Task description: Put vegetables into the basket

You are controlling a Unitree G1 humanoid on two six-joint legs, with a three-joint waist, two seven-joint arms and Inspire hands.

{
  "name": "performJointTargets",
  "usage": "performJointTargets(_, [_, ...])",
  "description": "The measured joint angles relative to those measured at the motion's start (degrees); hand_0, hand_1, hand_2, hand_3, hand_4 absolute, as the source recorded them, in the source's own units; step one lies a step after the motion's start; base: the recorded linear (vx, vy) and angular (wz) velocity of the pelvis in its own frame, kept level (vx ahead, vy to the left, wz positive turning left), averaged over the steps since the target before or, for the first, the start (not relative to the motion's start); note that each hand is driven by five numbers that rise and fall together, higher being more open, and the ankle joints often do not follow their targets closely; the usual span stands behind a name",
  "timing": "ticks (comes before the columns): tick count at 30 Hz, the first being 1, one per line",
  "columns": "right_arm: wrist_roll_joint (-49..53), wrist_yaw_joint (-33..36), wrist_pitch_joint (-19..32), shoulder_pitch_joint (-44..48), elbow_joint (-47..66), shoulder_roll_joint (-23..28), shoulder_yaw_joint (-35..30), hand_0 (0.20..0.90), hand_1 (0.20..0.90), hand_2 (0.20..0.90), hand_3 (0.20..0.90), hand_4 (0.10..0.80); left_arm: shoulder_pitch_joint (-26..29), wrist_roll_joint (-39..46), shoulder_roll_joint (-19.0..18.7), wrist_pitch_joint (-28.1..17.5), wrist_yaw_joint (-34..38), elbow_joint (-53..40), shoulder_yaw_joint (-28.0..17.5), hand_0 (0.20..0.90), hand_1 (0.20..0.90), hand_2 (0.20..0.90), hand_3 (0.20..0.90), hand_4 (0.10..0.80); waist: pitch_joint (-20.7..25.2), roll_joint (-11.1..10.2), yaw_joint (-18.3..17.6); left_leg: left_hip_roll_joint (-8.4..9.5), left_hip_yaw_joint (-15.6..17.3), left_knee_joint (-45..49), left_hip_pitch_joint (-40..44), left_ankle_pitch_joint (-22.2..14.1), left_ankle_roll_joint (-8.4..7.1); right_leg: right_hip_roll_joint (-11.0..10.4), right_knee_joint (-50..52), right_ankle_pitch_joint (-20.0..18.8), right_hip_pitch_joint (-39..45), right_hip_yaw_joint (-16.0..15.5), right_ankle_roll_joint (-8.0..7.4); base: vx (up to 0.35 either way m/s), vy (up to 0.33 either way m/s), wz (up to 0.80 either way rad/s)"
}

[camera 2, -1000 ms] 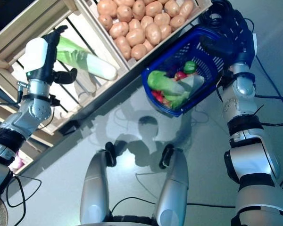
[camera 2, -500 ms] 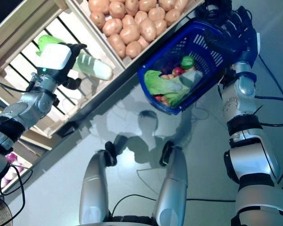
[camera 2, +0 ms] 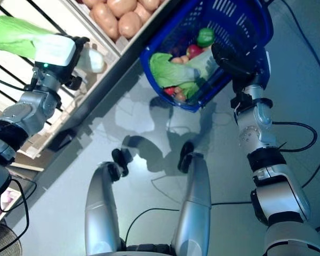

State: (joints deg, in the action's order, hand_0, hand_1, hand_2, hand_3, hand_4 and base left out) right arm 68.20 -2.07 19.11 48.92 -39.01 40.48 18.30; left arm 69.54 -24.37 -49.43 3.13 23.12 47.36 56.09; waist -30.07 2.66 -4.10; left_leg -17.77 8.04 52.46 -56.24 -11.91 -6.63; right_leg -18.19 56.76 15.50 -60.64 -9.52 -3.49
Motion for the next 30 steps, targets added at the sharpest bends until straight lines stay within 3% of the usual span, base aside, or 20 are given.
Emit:
performJointTargets(8, [2.5,-0.1,0.0,0.6,0.0,0.6,0.0,0.9,0.9,0.9,0.9,0.8,8.3,-1.9,0.4,4.2,-1.0,2.6,1.9,0.9,0.9,0.9,0.9,0.8,0.0,-0.4,-0.3,-0.7,0.1,4.2,-7.7,-1.5,1.26,0.2,1.6,-1.1,-7.5,1.4,-0.06,-0.045,0.034,-0.08])
performJointTargets(15, [4.3,-0.1,0.0,2.4,-0.1,1.3,0.0,0.9,0.9,0.9,0.9,0.8,11.3,-1.9,0.7,4.8,-0.8,2.0,1.5,0.9,0.9,0.9,0.9,0.8,0.0,-0.6,0.5,-0.15,0.1,5.0,-11.2,-1.2,2.03,0.1,1.4,-2.3,-11.0,2.3,-0.43,-0.061,0.016,-0.02])
performJointTargets(16, [4.4,-0.1,0.0,3.1,-0.1,1.5,0.0,0.9,0.9,0.9,0.9,0.8,11.9,-1.8,0.7,5.0,-1.0,1.8,0.7,0.3,0.3,0.3,0.3,0.4,0.1,-0.6,0.6,-0.04,0.1,5.0,-11.9,-1.1,2.09,0.2,1.2,-2.8,-11.8,2.4,-0.4,-0.056,0.003,0.0])
performJointTargets(24, [4.5,-0.1,0.0,4.9,-0.1,1.6,-0.1,0.9,0.9,0.9,0.9,0.8,14.5,-2.2,0.5,6.9,-1.4,1.1,-1.3,0.3,0.3,0.3,0.3,0.4,0.1,-1.2,1.3,0.03,0.0,4.9,-14.1,-0.8,2.59,0.0,-0.6,-4.9,-13.7,1.6,-0.29,-0.032,-0.008,-0.08])
performJointTargets(30, [4.8,-0.5,0.0,4.9,0.0,0.1,-0.2,0.9,0.9,0.9,0.9,0.8,13.8,-1.6,1.4,6.4,-3.4,3.4,-1.2,0.3,0.3,0.3,0.3,0.4,0.0,-2.5,0.1,0.39,0.4,3.4,-9.9,-0.3,2.68,-0.4,-2.0,-5.3,-9.1,0.9,-0.26,-0.012,-0.006,0.01])
